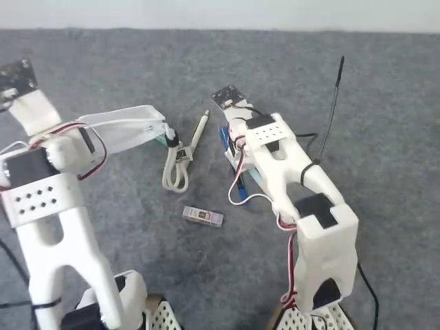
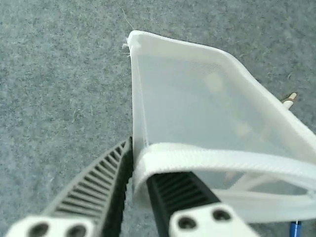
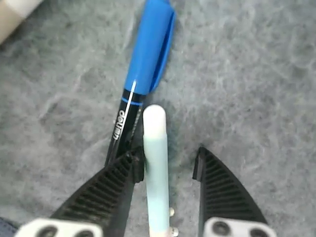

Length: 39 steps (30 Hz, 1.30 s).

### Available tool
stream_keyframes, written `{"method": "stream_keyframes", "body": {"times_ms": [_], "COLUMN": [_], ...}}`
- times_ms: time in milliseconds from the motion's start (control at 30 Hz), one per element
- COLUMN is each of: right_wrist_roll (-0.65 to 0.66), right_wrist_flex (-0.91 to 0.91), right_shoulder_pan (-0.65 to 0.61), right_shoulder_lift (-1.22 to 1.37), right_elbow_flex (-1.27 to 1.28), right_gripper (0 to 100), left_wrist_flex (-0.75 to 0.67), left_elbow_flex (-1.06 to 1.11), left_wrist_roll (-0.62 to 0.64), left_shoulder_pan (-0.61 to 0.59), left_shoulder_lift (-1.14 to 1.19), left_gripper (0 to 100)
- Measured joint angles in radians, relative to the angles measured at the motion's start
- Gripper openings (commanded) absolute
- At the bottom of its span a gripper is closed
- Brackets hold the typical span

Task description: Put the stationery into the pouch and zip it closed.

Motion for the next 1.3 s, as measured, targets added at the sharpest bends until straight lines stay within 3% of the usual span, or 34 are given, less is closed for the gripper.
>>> {"method": "stream_keyframes", "body": {"times_ms": [133, 467, 700, 967, 1300], "right_wrist_roll": [0.002, 0.002, -0.002, -0.18, -0.27], "right_wrist_flex": [0.026, 0.06, 0.06, 0.061, 0.068], "right_shoulder_pan": [0.006, 0.018, 0.015, 0.015, -0.006], "right_shoulder_lift": [0.046, 0.052, -0.058, -0.258, -0.575], "right_elbow_flex": [-0.06, -0.084, 0.046, 0.169, 0.295], "right_gripper": [0.2, 0.6, 0.6, 0.6, 0.6], "left_wrist_flex": [0.0, 0.0, 0.0, 0.0, 0.0], "left_elbow_flex": [0.0, 0.0, 0.0, 0.0, -0.005], "left_wrist_roll": [0.0, 0.0, 0.0, 0.0, 0.0], "left_shoulder_pan": [0.0, 0.0, 0.0, 0.0, 0.0], "left_shoulder_lift": [0.0, 0.0, 0.0, 0.0, 0.0], "left_gripper": [1, 1, 1, 1, 1]}}
